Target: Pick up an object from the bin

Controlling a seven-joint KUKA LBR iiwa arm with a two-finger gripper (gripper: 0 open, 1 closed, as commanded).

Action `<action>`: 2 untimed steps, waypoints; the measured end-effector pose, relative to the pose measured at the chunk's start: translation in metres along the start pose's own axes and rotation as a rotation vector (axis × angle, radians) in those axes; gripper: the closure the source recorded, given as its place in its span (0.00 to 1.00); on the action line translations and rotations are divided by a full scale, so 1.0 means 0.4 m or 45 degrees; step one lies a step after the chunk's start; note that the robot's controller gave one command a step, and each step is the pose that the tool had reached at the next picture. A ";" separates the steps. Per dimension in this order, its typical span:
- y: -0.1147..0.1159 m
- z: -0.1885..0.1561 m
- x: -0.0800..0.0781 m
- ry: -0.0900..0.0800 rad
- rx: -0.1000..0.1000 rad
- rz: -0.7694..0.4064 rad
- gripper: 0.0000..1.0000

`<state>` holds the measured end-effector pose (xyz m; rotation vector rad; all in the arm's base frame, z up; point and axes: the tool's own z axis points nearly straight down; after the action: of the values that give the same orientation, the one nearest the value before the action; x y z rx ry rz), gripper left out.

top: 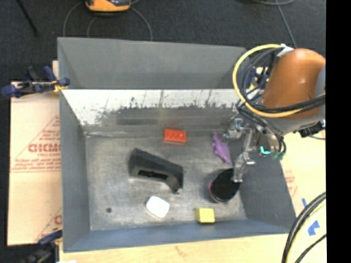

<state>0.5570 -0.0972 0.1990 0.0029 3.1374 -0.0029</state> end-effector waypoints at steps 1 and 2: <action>-0.027 0.112 0.008 -0.010 0.001 -0.053 0.00; 0.033 0.233 -0.089 0.000 0.001 -0.658 1.00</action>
Offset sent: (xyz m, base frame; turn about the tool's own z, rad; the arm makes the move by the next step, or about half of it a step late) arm 0.0327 0.0149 -0.0991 -0.5184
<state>0.5929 -0.0844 0.1061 -0.7986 3.0343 -0.0053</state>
